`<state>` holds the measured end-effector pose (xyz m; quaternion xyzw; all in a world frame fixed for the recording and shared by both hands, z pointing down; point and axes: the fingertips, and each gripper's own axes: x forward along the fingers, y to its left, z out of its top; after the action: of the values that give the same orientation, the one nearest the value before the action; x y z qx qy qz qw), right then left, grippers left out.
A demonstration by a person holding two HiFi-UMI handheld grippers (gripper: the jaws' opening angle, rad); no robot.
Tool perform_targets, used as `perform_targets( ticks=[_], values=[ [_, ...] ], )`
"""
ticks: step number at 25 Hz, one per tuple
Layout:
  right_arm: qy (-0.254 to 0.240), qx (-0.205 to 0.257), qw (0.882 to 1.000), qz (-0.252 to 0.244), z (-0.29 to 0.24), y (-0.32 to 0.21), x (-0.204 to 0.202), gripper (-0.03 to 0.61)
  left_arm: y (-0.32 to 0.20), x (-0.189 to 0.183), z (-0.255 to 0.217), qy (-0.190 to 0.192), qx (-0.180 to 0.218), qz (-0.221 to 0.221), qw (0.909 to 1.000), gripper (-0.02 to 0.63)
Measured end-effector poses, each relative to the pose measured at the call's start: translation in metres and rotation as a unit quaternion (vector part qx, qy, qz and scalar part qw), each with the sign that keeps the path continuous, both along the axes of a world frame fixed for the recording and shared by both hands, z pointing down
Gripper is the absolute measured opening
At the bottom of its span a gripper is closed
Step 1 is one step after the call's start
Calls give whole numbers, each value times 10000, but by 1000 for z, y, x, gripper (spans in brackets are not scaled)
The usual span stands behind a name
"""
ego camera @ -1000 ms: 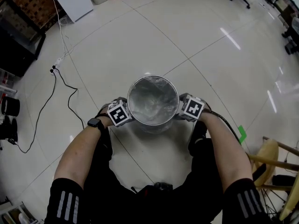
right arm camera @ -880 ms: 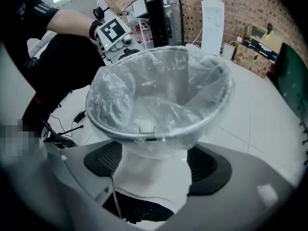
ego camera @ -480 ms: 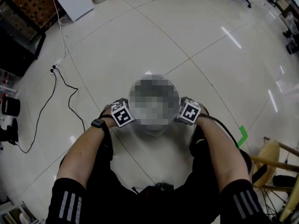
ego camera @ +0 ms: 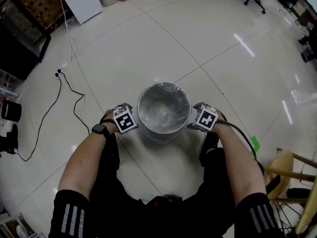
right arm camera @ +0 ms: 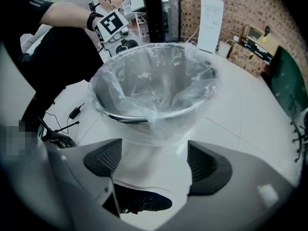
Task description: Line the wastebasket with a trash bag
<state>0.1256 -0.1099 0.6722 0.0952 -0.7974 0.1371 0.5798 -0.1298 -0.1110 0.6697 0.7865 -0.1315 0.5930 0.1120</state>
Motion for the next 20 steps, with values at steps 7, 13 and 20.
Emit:
perform_targets(
  ticks=[7, 13, 20],
  values=[
    [-344, 1215, 9919, 138, -83, -35, -9, 433, -6, 12, -64, 242, 526, 41, 9983, 388],
    [-880, 2222, 9688, 652, -171, -48, -32, 298, -24, 33, -146, 527, 1516, -237, 9867, 241],
    [-2139, 2754, 9310, 1075, -270, -37, -50, 6, -35, 33, -255, 1643, 2564, -1263, 9441, 144]
  ],
)
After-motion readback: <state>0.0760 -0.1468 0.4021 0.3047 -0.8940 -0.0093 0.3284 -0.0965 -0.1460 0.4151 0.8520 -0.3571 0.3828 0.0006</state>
